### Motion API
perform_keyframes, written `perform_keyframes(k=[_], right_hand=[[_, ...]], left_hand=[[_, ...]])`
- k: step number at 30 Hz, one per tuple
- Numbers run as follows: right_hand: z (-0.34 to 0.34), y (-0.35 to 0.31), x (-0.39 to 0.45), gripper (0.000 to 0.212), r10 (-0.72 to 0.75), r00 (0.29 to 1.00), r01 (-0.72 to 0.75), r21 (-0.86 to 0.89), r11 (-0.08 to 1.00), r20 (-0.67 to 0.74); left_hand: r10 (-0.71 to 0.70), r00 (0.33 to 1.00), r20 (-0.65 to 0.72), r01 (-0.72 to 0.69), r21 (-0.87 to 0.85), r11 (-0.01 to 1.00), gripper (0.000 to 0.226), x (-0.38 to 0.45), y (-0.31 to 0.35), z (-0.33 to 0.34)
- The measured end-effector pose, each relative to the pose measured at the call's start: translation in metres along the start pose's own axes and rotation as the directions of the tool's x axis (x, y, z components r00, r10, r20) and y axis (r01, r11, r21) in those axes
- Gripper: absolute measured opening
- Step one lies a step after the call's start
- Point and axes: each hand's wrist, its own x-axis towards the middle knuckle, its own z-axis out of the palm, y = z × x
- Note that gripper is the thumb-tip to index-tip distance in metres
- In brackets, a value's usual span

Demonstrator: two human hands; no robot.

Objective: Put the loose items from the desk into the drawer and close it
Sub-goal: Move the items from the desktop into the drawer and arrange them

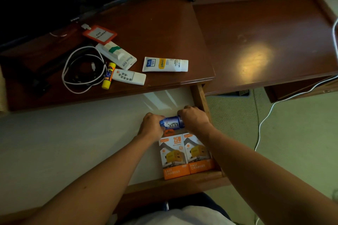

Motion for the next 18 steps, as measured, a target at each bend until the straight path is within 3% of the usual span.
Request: perform_keyframes(k=[18], right_hand=[[0.005,0.000,0.000,0.033,0.010,1.000,-0.010,0.001,1.000,-0.027]], left_hand=[[-0.053,0.995,-0.085,0.052,-0.018,0.999,0.031,-0.003,0.006,0.012]])
